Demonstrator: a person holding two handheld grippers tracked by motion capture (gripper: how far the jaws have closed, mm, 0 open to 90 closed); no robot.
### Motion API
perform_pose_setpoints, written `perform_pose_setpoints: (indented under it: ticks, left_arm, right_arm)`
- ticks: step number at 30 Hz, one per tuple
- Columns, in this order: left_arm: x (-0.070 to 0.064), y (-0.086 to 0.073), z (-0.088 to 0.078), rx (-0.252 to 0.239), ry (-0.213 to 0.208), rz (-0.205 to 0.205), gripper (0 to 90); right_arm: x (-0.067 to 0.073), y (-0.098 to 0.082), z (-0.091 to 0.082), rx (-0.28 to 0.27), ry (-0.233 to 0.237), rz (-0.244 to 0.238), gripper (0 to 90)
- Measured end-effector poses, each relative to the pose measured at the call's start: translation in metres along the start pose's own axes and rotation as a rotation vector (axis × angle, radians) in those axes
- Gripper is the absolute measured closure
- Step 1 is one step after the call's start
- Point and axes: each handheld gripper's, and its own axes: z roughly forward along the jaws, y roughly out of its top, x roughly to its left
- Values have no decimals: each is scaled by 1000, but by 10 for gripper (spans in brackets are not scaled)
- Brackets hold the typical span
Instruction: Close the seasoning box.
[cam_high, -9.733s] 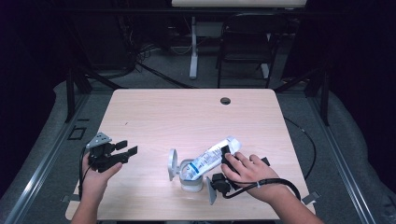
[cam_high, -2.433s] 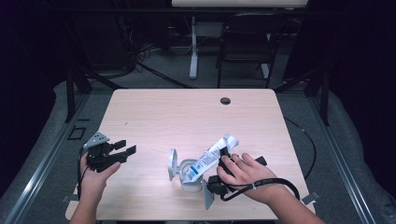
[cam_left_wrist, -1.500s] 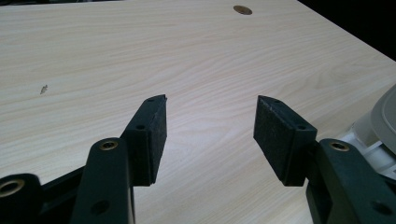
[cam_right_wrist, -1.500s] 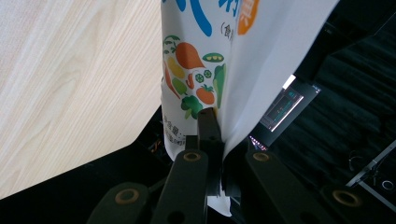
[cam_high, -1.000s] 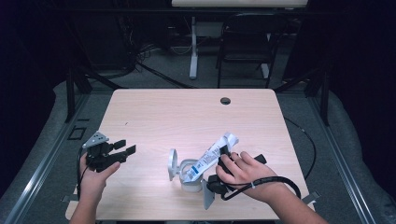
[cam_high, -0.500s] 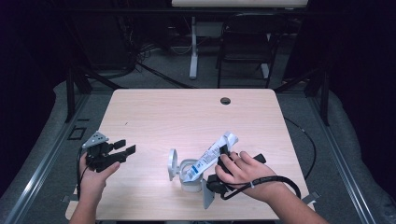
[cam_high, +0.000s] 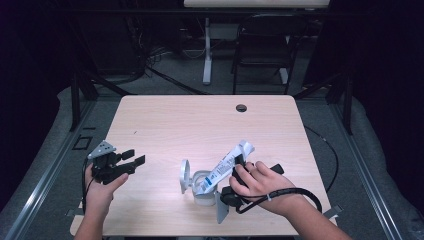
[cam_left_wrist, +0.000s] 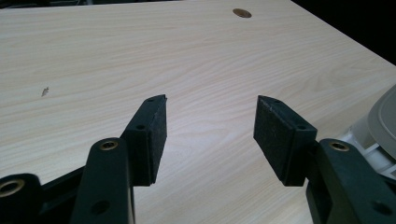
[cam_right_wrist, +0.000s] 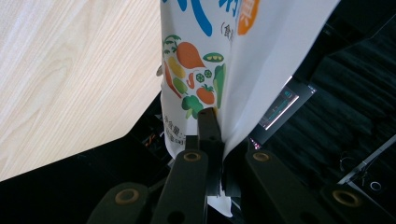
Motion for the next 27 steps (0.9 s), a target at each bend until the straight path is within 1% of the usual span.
perform_pose_setpoints:
  ticks: [2, 3, 4, 5, 7, 8, 9, 10, 11, 14, 15, 16, 17, 18, 19, 20, 21, 22, 23, 24, 26, 27]
  left_arm:
    - [0, 0, 0, 0, 1, 0, 446]
    - [0, 0, 0, 0, 0, 0, 446]
    - [0, 0, 0, 0, 1, 0, 446]
    - [0, 0, 0, 0, 1, 0, 446]
    - [0, 0, 0, 0, 1, -1, 446]
    - [0, 0, 0, 1, 1, 0, 446]
    - [0, 0, 0, 0, 1, 0, 446]
    - [0, 0, 0, 0, 1, 0, 446]
    - [0, 0, 0, 2, 0, 1, 446]
    - [0, 0, 0, 2, -1, 3, 446]
    - [0, 0, 0, 3, -1, 3, 446]
    - [0, 0, 0, 3, -1, 0, 446]
    - [0, 0, 0, 1, 0, 0, 446]
    - [0, 0, 0, -1, -1, -1, 446]
    - [0, 0, 0, -2, -1, -1, 446]
    - [1, 0, 0, -2, -1, 1, 446]
    - [1, 0, 0, -2, -1, 1, 446]
    - [1, 0, -1, -1, -2, 2, 446]
    - [1, 0, -1, -1, -3, -1, 446]
    - [0, 0, -1, -1, -3, 0, 446]
    - [0, 0, -1, -1, -3, 0, 446]
    - [0, 0, -1, -4, -1, 0, 446]
  right_arm:
    - [0, 0, 0, 4, -2, -4, 896]
    - [1, 0, 1, -8, 0, 6, 896]
    - [0, 0, 0, 0, 0, -1, 896]
    - [0, 0, 0, -4, 0, 3, 896]
    - [1, 0, 0, 5, -1, -4, 896]
    - [1, 0, 0, 2, 2, 1, 896]
    - [1, 0, 0, 9, 2, -5, 896]
    - [0, 1, -1, 10, 15, 3, 896]
    - [0, 1, -2, 15, 12, -3, 896]
    - [0, 1, -1, 13, 13, -1, 896]
    - [-1, 1, -2, 27, 16, -17, 896]
    - [-1, 1, -3, 31, 17, -22, 896]
    - [1, 1, -1, 2, 16, 4, 896]
    - [0, 1, -2, 8, 10, -8, 896]
    - [0, 2, -2, 15, 16, -13, 896]
    - [0, 1, -2, 9, 10, -6, 896]
    - [1, 1, -1, 1, 19, 2, 896]
    - [0, 1, -1, 7, 12, -3, 896]
    - [0, 2, -1, 6, 13, -7, 896]
    - [0, 1, -1, 0, 3, -11, 896]
    - [1, 1, 0, -9, 2, 4, 896]
    - [1, 1, 0, -9, 2, 3, 895]
